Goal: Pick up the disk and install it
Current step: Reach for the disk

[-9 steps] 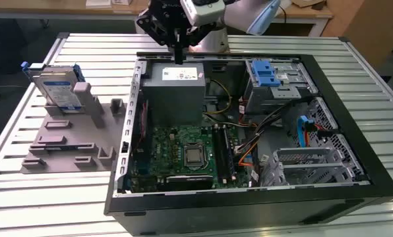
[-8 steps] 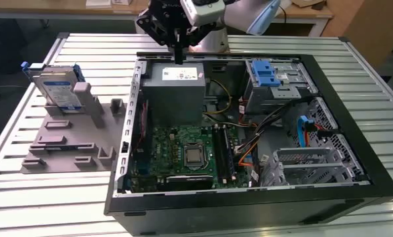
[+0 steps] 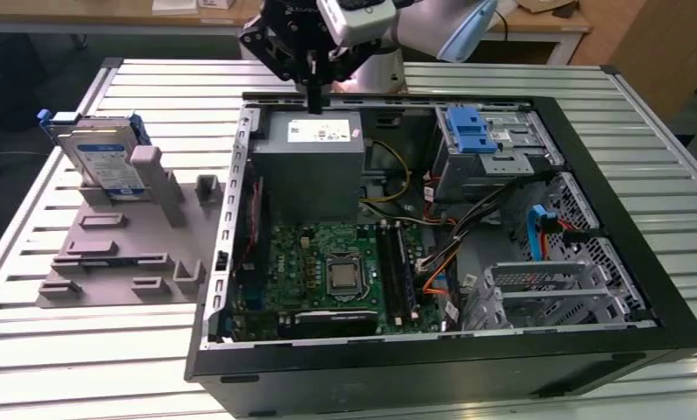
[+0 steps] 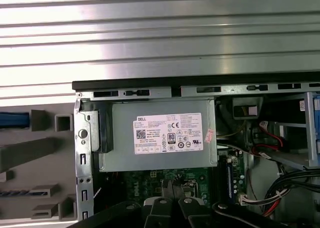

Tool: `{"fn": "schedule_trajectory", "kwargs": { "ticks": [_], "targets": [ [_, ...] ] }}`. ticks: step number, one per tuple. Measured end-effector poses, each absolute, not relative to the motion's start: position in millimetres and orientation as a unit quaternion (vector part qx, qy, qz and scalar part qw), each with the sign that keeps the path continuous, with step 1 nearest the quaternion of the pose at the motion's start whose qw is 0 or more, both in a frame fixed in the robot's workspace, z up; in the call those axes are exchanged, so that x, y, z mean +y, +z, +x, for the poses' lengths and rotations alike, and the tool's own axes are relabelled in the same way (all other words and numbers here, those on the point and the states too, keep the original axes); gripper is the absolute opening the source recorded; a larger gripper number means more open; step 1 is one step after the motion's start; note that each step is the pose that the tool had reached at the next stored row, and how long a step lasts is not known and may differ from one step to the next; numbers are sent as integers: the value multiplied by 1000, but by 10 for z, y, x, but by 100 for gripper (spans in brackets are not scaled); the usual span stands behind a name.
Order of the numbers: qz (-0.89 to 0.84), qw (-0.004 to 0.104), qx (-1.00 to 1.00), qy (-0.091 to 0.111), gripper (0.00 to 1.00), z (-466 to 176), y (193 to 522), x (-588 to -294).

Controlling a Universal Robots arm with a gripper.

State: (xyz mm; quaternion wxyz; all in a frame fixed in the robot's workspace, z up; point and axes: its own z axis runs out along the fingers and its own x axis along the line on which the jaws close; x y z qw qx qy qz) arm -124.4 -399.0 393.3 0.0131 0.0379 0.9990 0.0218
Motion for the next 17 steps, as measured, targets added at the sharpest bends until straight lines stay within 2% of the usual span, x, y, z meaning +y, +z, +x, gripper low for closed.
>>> {"fn": "schedule_trajectory", "kwargs": {
  "ticks": [17],
  "targets": [
    [38, 13, 999, 22, 11, -1299, 3929, -3989]
  ]
}}
